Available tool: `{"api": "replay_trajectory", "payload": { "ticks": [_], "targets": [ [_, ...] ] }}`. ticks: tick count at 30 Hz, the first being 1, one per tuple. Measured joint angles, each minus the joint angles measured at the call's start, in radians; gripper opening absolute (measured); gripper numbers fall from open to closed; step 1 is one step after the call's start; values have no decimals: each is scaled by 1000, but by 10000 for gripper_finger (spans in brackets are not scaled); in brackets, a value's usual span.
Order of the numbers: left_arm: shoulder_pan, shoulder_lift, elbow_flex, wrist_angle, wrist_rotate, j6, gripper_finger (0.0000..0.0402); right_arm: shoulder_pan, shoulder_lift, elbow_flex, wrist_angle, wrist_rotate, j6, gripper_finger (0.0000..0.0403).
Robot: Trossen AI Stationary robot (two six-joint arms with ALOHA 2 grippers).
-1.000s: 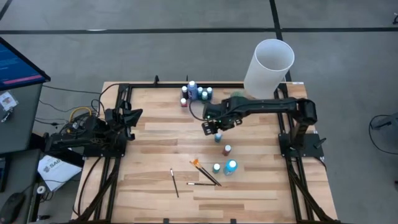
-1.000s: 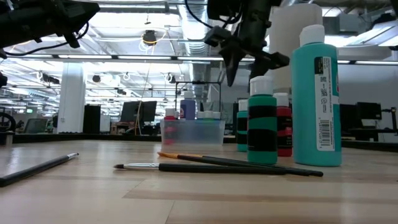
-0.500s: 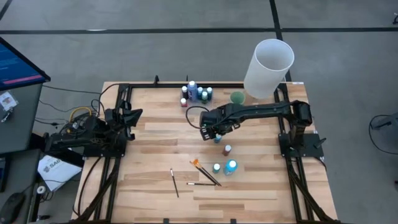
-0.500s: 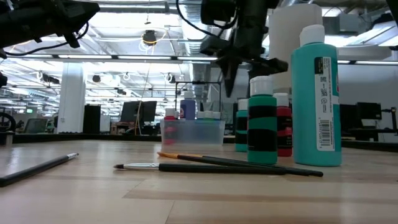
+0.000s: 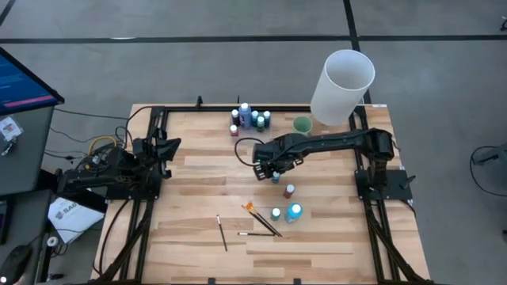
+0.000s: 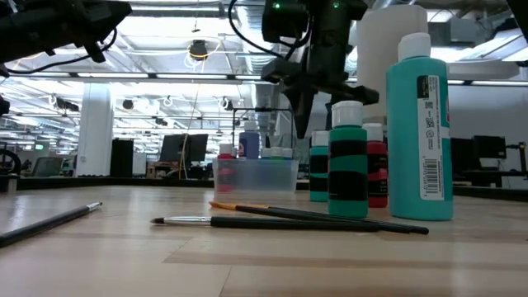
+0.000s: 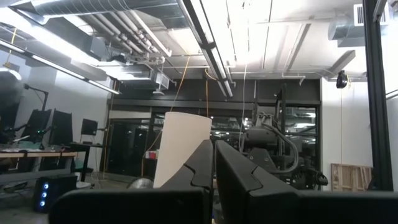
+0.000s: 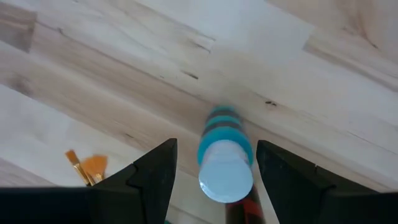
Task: Pick & Place Paint Supplies
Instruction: Put the top light blue paint bottle into the transparent bin
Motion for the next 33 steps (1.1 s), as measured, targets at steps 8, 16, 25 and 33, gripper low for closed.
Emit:
{"api": "replay_trajectory", "payload": {
  "ticks": [8, 16, 25, 33],
  "targets": [
    [0, 0, 0, 0, 0, 0, 2, 6, 0, 0, -15, 3, 18, 215],
    [0, 0, 0, 1, 0, 0, 2, 7, 0, 0, -20, 2, 18, 160],
    [0, 0, 0, 0, 0, 0, 2, 7, -1, 2, -29, 2, 17, 106],
    [0, 0, 0, 0, 0, 0, 2, 7, -1, 2, -17, 27, -5, 106]
  ]
}}
